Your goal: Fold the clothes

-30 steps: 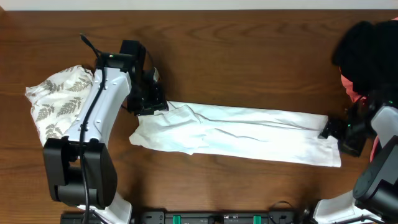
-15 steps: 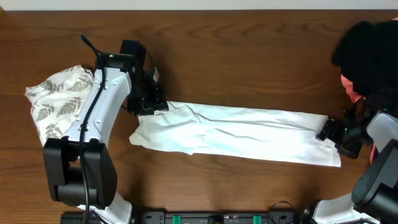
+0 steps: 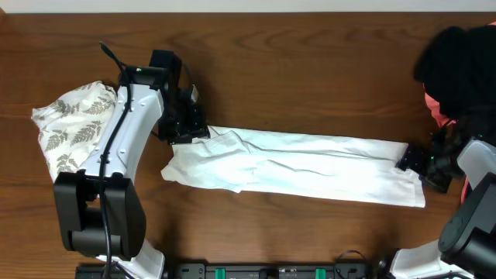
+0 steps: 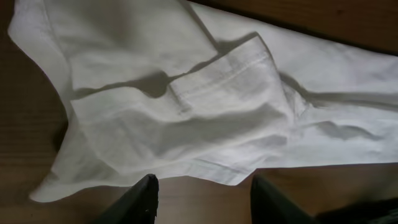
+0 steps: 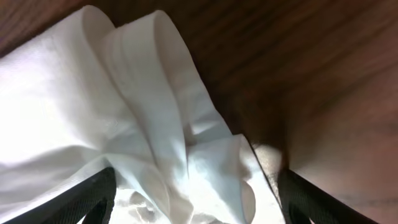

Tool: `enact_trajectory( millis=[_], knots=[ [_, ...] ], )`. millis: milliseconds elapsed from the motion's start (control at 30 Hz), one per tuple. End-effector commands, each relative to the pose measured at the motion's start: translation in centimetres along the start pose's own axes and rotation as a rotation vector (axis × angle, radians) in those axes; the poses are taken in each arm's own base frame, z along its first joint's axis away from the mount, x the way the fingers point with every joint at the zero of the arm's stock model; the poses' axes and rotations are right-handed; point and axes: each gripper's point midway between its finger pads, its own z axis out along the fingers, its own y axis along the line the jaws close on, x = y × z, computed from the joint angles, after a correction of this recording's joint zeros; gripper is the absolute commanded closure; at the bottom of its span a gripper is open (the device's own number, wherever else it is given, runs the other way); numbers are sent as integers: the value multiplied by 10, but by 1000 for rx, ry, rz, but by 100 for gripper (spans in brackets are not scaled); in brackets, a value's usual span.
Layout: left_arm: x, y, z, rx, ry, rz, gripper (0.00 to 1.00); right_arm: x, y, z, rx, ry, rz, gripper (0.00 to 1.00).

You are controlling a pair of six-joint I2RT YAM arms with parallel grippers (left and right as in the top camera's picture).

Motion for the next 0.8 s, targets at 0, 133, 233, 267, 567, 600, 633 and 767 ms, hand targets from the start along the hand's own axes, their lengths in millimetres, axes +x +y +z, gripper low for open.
enact_trajectory(
  millis=[0, 133, 233, 267, 567, 600, 633, 767],
  knots=[
    [3, -2, -5, 12, -10, 2, 51, 16, 6, 14, -33, 45, -14, 19],
    [3, -2, -5, 12, -10, 2, 51, 26, 14, 20, -90, 62, -12, 24],
    [3, -2, -5, 11, -8, 1, 51, 31, 23, 23, -144, 68, -12, 28],
    [3, -2, -5, 11, -7, 1, 51, 31, 25, 23, -156, 68, -11, 32],
    [6, -2, -5, 8, 4, -3, 51, 29, 39, 21, -237, 61, -14, 59],
    [6, -2, -5, 9, 4, -3, 51, 29, 39, 21, -238, 61, -15, 63],
    [6, -2, -5, 8, 4, -3, 51, 29, 40, 21, -238, 61, -15, 68],
    [7, -1, -5, 8, 6, -4, 51, 29, 39, 21, -237, 61, -15, 78]
  ],
)
